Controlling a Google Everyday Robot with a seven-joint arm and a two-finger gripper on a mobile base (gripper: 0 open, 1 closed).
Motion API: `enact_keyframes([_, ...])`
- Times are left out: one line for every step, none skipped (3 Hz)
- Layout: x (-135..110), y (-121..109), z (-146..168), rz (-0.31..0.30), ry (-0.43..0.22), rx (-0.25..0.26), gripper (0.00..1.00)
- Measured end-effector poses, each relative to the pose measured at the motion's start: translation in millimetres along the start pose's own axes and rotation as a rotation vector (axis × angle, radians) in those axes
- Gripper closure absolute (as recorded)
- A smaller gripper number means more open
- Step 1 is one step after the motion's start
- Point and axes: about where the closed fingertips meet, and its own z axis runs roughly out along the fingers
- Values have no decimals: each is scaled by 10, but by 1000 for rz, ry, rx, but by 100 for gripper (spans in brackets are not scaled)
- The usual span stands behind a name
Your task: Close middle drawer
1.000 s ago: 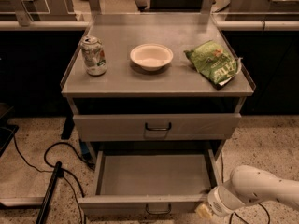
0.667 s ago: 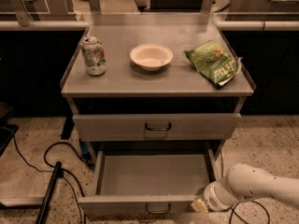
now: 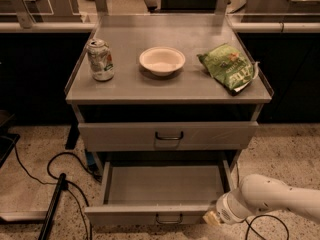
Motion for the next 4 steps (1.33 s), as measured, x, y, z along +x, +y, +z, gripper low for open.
enact_keyframes([75, -21, 98, 29, 5, 22, 100])
enact_keyframes([64, -100, 269, 65, -6, 60, 100])
enact_keyframes([65, -93, 247, 65, -6, 60, 100])
enact_keyframes([-152, -270, 230, 60, -48, 113, 100])
